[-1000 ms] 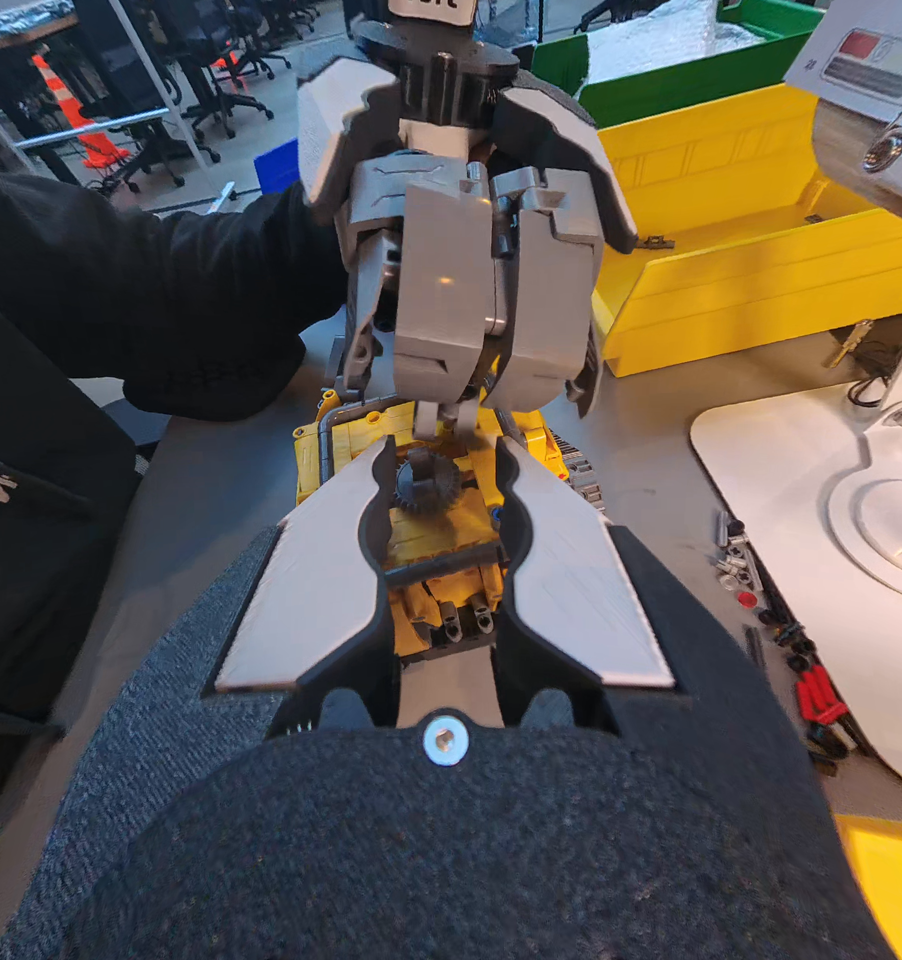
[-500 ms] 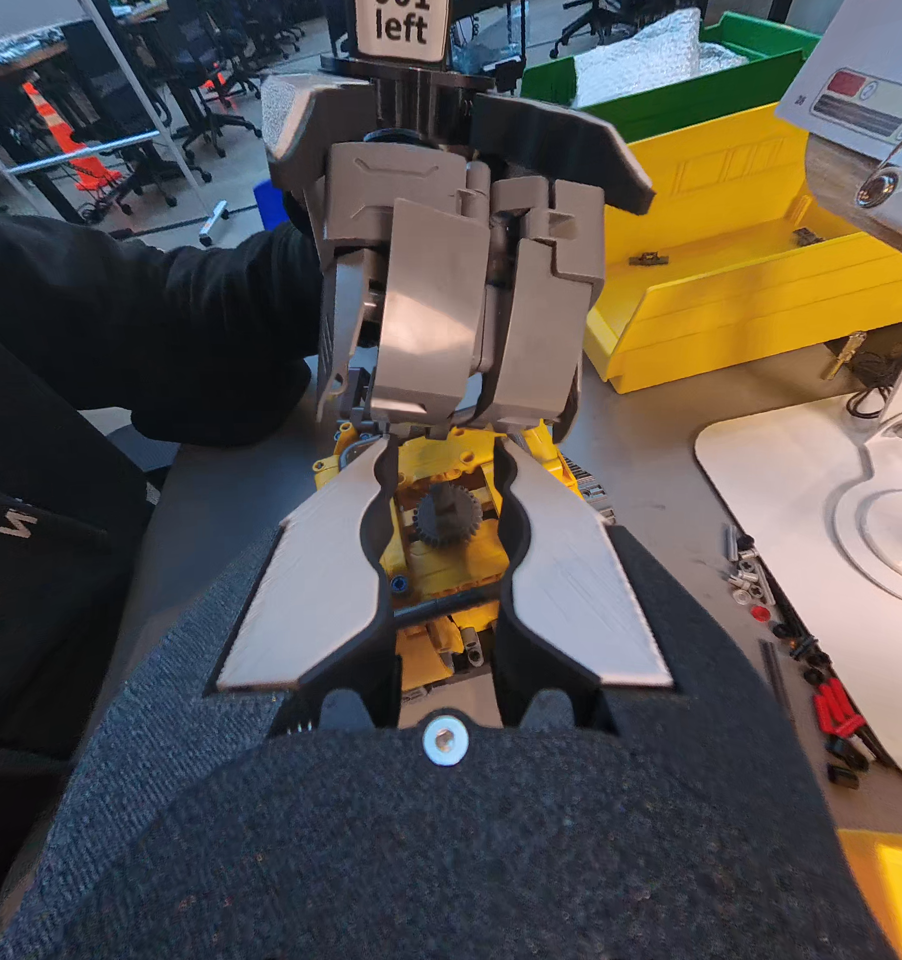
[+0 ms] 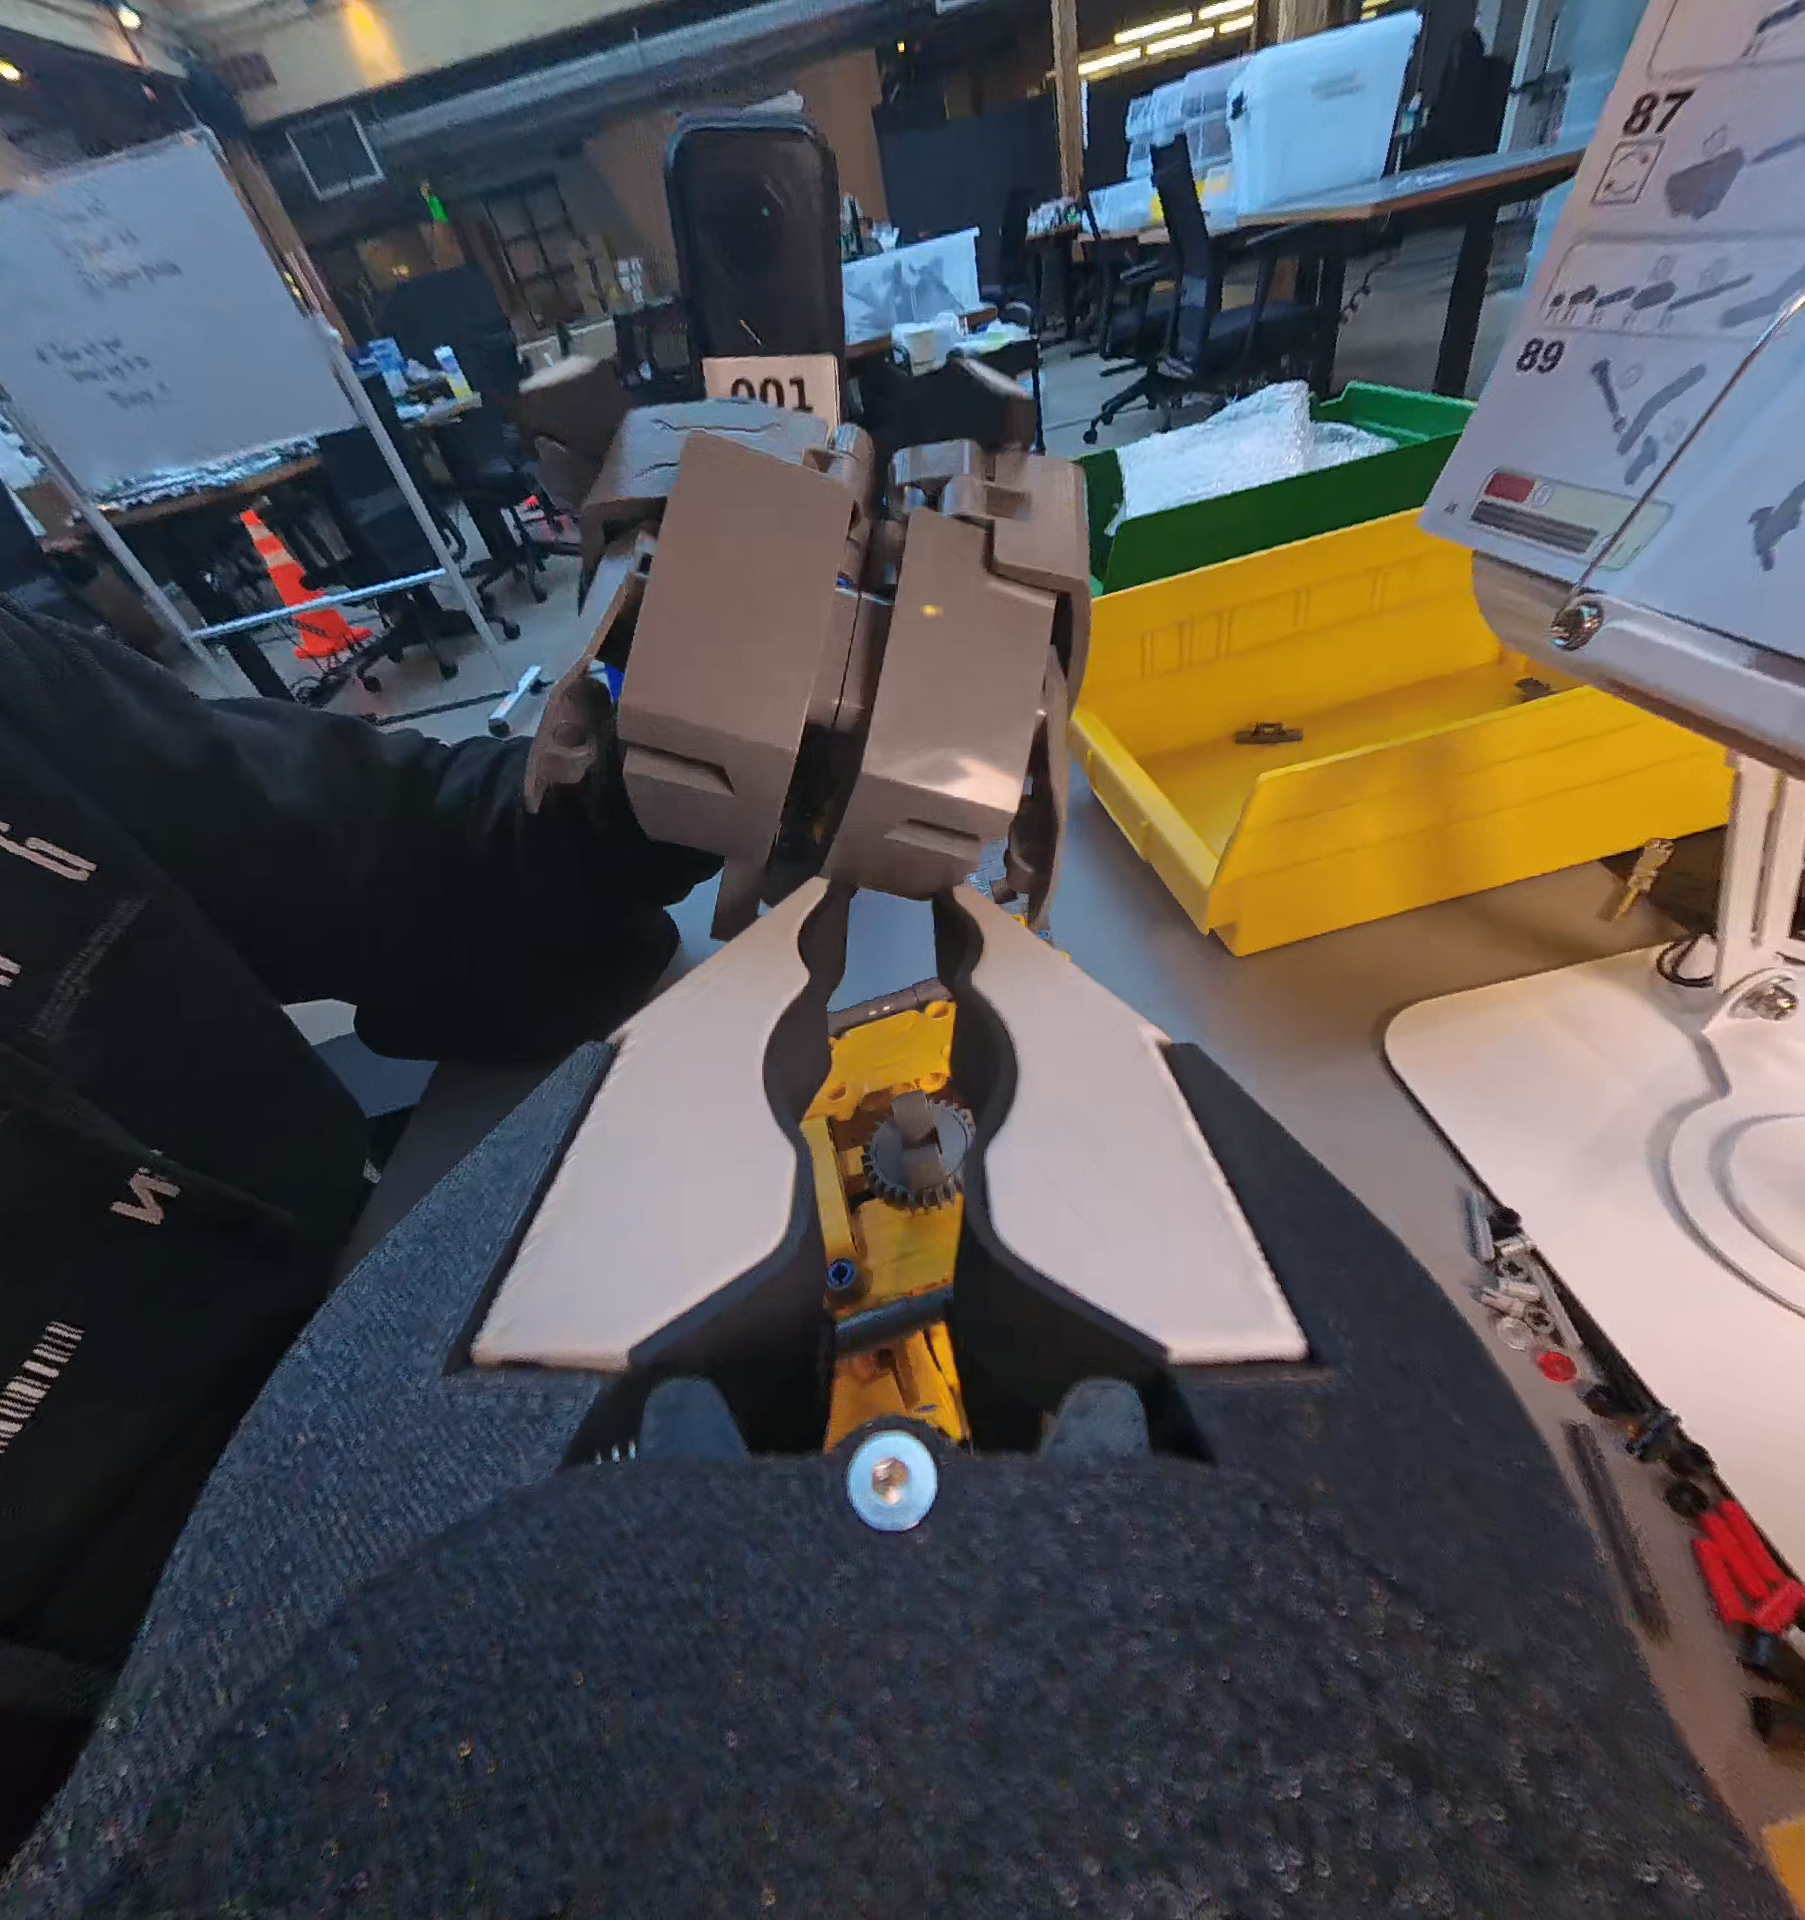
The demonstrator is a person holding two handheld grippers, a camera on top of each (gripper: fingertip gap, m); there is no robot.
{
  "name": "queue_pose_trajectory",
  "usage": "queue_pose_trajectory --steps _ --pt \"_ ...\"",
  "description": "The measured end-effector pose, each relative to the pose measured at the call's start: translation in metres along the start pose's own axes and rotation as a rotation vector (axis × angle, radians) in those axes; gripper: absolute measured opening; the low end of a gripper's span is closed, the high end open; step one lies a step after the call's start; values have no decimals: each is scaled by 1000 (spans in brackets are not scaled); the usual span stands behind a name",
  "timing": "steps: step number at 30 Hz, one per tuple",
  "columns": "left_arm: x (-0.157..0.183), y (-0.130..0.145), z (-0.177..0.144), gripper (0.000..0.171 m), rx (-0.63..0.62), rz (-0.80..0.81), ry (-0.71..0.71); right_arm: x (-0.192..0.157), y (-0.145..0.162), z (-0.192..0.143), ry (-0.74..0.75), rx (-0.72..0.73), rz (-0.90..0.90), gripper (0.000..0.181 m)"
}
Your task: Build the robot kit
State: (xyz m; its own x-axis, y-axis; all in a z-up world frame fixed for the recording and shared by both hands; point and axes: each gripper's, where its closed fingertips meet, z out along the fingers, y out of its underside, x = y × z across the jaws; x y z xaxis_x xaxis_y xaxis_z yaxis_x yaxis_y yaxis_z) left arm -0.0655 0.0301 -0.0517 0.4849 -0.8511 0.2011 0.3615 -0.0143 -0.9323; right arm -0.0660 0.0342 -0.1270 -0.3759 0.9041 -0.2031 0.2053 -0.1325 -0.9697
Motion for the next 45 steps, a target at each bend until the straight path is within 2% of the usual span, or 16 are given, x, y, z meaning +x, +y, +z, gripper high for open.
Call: queue_pose_trajectory --steps 2,3,4,5,7,13,17,19,22,24,25,26,27,29,37,45 --pt "-5 8 -3 63 -66 32 -22 1 -2 -5 2 25 -6 15" --pt "-9 19 -3 70 -148 65 -50 0 -5 -7 -4 50 -3 9" --pt "-11 35 -4 85 -254 76 -54 2 -8 -10 1 73 0 5" --pt "-9 52 -5 88 -351 60 -31 4 -7 -11 14 63 -13 1" --pt "-13 77 -5 60 -453 86 -43 7 8 -7 46 -28 -78 0" --pt "-20 72 -8 22 -479 196 -116 13 14 -6 80 -55 -104 0" --pt "-22 71 -11 15 -494 197 -125 12 15 -6 80 -59 -97 0" --pt "-21 69 -15 24 -506 194 -117 13 16 -7 87 -69 -97 0" --pt "-8 62 -23 60 -515 150 -28 13 16 -9 100 -77 -109 0" --pt "-4 69 -32 77 -584 163 -1 13 16 -8 99 -75 -105 0" --pt "-7 77 -37 79 -636 205 -13 13 16 -8 97 -74 -104 0" --pt "-8 85 -40 74 -686 252 -19 14 16 -8 97 -73 -102 0" --pt "-8 93 -41 62 -728 293 -20 14 16 -8 99 -72 -100 0" --pt "-12 98 -38 46 -759 375 -46 15 16 -9 100 -71 -93 0" --pt "-25 85 -35 31 -788 503 -190 27 11 -15 159 -35 -40 1" --pt "-28 78 -33 28 -803 594 -255 32 12 -19 170 -44 42 6"
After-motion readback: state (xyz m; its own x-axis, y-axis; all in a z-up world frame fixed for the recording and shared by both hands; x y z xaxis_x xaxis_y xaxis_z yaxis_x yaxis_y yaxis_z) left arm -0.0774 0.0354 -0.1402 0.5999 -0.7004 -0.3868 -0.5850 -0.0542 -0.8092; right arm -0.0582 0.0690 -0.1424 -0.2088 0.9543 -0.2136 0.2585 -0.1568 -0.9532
